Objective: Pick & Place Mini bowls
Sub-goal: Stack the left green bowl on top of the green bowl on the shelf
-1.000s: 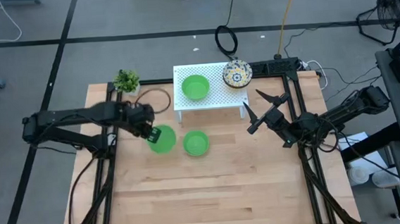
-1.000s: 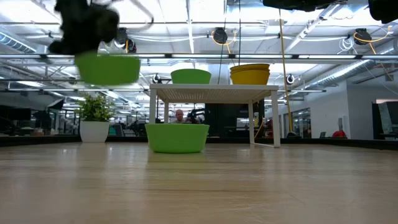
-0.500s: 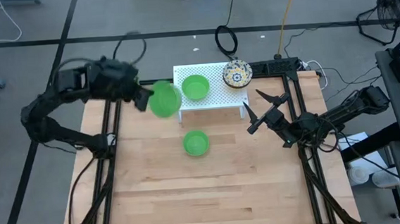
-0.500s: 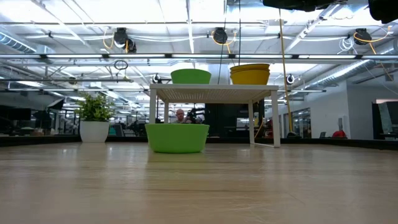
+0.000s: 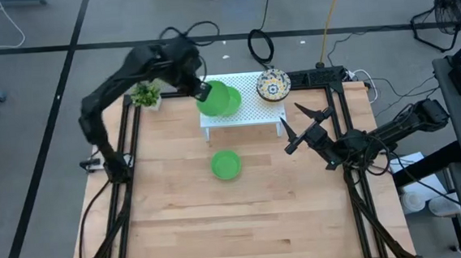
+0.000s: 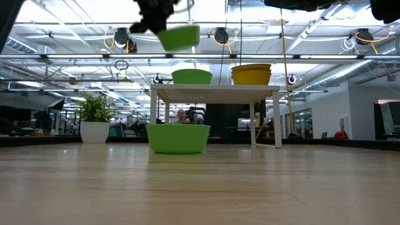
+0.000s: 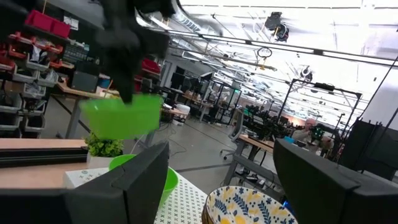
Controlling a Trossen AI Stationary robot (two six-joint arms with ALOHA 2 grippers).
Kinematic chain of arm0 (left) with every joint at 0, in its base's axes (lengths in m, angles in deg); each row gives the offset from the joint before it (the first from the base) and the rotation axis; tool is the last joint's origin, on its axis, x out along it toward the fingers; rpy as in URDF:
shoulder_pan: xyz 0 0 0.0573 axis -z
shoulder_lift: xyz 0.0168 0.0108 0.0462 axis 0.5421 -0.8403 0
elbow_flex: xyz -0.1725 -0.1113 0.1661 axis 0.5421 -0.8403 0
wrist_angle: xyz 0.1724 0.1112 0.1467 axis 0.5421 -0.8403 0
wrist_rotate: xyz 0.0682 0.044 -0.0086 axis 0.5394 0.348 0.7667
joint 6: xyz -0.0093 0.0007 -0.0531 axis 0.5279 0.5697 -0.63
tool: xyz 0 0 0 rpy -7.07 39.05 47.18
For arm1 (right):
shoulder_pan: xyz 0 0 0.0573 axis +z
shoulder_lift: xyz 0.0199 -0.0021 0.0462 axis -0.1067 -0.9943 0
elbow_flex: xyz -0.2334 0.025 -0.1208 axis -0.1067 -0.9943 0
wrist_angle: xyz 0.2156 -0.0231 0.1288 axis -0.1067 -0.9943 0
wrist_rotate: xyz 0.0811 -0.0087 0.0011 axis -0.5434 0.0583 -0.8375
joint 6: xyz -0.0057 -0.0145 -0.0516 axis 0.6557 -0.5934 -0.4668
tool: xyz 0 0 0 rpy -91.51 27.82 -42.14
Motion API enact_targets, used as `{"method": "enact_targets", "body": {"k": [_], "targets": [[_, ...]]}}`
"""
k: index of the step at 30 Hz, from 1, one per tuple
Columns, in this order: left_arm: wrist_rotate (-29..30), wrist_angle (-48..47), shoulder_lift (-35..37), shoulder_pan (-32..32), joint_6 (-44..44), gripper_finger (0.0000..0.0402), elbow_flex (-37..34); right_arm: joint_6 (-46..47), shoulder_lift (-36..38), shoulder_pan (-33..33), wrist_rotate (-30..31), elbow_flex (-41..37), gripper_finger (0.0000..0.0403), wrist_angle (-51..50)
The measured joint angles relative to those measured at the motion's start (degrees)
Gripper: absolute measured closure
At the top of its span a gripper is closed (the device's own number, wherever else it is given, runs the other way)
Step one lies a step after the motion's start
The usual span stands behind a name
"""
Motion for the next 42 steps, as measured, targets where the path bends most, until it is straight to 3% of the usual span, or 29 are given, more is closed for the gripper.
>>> {"method": "enact_targets", "body": {"k": [11,22,35,42], "targets": [[0.4,4.95,-8.97,-5.57,-0.46,0.0399,0.0,-0.15,0.0,0.0,0.0,0.0,0.0129,-0.01],[-0.83,5.26,-9.9,-5.45,-0.11,0.0396,0.0,-0.35,0.0,0.0,-0.01,0.02,0.0129,0.01],[-3.07,6.44,-8.6,-4.31,2.0,0.0256,0.04,-0.37,0.0,0.0,0.0,0.02,0.0129,-0.01],[-3.44,8.28,-3.74,-4.33,5.93,0.0218,1.92,-0.37,0.0,0.0,-0.02,0.0,0.0129,-0.01]]}}
